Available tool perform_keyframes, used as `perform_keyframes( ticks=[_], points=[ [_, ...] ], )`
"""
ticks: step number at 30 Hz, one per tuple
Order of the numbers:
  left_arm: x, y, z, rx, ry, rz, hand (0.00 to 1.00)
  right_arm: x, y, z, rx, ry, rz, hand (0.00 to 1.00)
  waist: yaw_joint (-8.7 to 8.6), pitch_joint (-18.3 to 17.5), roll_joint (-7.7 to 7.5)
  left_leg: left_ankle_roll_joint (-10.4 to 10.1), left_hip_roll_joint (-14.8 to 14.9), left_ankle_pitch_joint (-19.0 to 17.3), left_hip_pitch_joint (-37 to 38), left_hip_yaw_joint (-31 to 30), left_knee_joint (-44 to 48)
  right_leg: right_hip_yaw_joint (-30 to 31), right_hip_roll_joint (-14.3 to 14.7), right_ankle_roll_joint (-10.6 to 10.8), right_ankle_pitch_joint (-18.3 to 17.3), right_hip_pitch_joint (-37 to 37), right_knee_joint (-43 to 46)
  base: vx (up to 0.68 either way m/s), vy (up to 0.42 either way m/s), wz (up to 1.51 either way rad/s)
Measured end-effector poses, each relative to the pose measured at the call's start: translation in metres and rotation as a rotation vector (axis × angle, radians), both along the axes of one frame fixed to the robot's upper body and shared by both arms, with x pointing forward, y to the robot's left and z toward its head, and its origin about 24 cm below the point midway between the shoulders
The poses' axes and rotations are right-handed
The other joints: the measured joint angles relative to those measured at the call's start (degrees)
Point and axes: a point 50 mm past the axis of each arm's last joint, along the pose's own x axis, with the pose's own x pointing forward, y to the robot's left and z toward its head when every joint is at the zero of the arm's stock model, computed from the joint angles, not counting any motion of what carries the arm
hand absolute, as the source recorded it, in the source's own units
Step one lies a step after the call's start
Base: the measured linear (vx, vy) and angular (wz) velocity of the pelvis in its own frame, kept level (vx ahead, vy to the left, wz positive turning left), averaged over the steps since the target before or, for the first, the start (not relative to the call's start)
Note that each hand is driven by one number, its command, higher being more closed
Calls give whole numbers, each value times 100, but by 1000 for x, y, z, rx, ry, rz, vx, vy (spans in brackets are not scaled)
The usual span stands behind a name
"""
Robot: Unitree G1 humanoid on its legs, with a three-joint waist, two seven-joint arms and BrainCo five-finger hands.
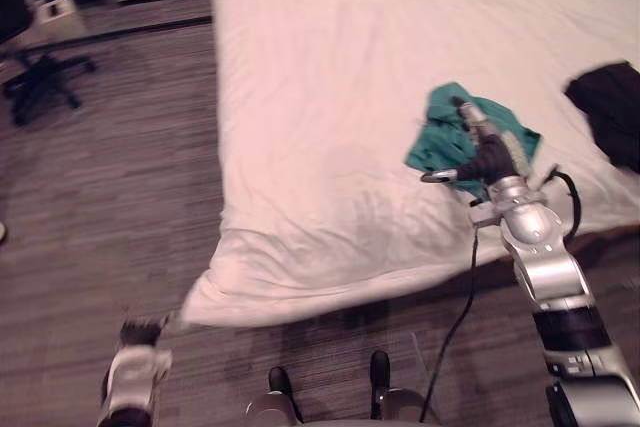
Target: Tidy the bed and pick cloth on bed and put in laundry
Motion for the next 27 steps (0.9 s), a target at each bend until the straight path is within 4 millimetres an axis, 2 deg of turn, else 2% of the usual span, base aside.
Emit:
perform_keyframes(
  ticks=[2,4,5,7,8,9,11,12,13,17,18,19,20,21,23,24,25,26,27],
  points=[
    [-10,-8,-6,-49,-13,6,0,13,12,5,44,23,32,100,187,33,-5,18,-79,81,-161,-164,-68,-116,-59,9,36,-119,-1,-85,47,52],
    [-7,-27,-12,-142,-107,11,0,28,31,25,68,-19,73,100,309,366,69,68,-188,199,-363,-401,-73,-338,-160,23,104,-183,8,-74,64,50],
    [-3,-33,-13,-171,-147,9,0,30,34,32,82,-38,83,100,337,488,99,58,-214,206,-426,-458,-64,-378,-184,39,121,-213,29,-112,80,39],
    [23,-55,-7,-283,-330,-5,0,37,47,62,163,-109,122,100,480,952,224,51,-324,319,-846,-633,-62,-487,-275,41,234,-584,58,-118,84,25],
    [32,-62,-5,-309,-370,-25,0,40,47,68,182,-116,120,100,508,1080,294,91,-349,378,-969,-659,-68,-509,-300,63,270,-676,106,-105,103,26],
    [44,-75,-3,-346,-401,-71,0,44,43,66,224,-91,105,100,540,1181,419,148,-397,465,-1177,-721,-74,-549,-352,74,320,-892,176,-70,90,26],
    [60,-97,-2,-401,-423,-173,0,52,30,45,284,-2,42,100,626,1322,592,274,-492,588,-1363,-751,-147,-568,-435,107,348,-1156,229,-35,89,17],
    [63,-104,-2,-418,-430,-194,0,53,27,44,292,-9,37,100,635,1350,637,290,-518,611,-1398,-751,-186,-568,-459,124,364,-1186,231,5,80,3],
    [69,-118,-2,-457,-433,-249,0,51,26,53,332,-65,72,100,602,1382,709,340,-582,662,-1501,-733,-233,-552,-525,150,402,-1338,228,18,76,-3],
    [95,-145,9,-518,-523,-384,0,51,22,44,462,-53,170,100,436,1400,826,362,-694,623,-1539,-671,-238,-529,-647,188,413,-1422,264,35,65,-2],
    [98,-147,11,-524,-542,-393,0,50,21,43,488,-51,186,100,406,1401,830,345,-701,597,-1539,-659,-238,-525,-660,194,408,-1420,281,41,48,-2],
    [100,-148,14,-535,-565,-398,0,49,22,39,513,-42,212,100,338,1401,832,360,-712,585,-1536,-641,-237,-514,-672,197,401,-1417,306,40,49,5],
    [103,-148,17,-554,-599,-386,0,46,23,27,605,-19,258,100,149,1403,833,363,-729,531,-1531,-637,-163,-508,-681,186,390,-1389,311,42,48,5],
    [104,-147,18,-563,-604,-386,0,44,25,20,630,-9,270,100,90,1403,820,374,-729,501,-1510,-625,-132,-505,-683,182,387,-1356,310,63,48,5],
    [103,-142,19,-570,-623,-367,0,30,31,-15,670,44,329,100,-192,1444,740,363,-722,370,-1344,-601,2,-483,-681,173,353,-1106,299,84,19,-8],
    [104,-140,21,-573,-635,-358,0,24,31,-25,677,60,339,100,-237,1464,699,368,-717,345,-1276,-588,35,-460,-675,177,340,-1071,293,99,2,-23],
    [103,-136,23,-567,-650,-344,0,8,29,-49,716,99,362,100,-288,1472,596,379,-694,295,-1113,-531,44,-370,-650,189,316,-902,268,82,-6,-27],
    [101,-133,23,-563,-654,-333,0,-1,27,-65,730,133,363,100,-313,1448,533,376,-681,275,-1048,-472,43,-333,-635,199,308,-850,252,105,-19,-41],
    [97,-129,21,-556,-654,-311,0,-24,22,-105,756,247,334,100,-377,1387,377,347,-658,189,-908,-402,37,-247,-615,240,262,-749,214,110,-25,-49]
  ],
)
